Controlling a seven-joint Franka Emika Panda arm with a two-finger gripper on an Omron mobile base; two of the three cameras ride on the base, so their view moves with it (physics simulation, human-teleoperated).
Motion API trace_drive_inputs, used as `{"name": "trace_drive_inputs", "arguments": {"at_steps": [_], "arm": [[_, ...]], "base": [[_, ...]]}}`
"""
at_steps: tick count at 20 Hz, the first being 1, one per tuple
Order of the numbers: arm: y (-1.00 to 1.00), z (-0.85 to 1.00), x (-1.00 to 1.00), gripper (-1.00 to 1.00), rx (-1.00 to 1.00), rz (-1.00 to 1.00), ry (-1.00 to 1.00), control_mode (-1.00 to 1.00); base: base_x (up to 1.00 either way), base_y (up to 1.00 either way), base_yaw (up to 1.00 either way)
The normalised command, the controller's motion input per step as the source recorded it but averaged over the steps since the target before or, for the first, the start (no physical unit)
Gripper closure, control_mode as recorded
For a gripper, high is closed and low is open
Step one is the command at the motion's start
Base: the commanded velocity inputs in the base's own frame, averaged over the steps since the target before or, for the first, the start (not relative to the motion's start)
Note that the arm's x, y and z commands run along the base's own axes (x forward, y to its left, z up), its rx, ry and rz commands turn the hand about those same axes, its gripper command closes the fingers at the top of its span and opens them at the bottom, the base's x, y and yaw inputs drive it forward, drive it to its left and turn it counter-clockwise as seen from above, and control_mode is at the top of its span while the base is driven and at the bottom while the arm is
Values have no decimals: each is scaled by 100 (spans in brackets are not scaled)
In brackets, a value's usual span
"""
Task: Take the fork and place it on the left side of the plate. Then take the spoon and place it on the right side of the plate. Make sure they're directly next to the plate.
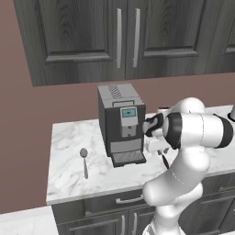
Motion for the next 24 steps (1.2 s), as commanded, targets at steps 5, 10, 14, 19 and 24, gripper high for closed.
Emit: {"name": "trace_drive_inputs", "arguments": {"at_steps": [5,10,14,19,24], "arm": [[18,-21,-28,100,8,6,-1,-100],[22,10,-16,100,13,0,-1,-100],[24,35,-5,100,8,0,0,-100],[21,54,-5,100,0,0,-3,-100],[10,58,-13,100,-4,0,-3,-100]], "base": [[0,0,0],[0,0,0],[0,0,0],[0,0,0],[0,0,0]]}}
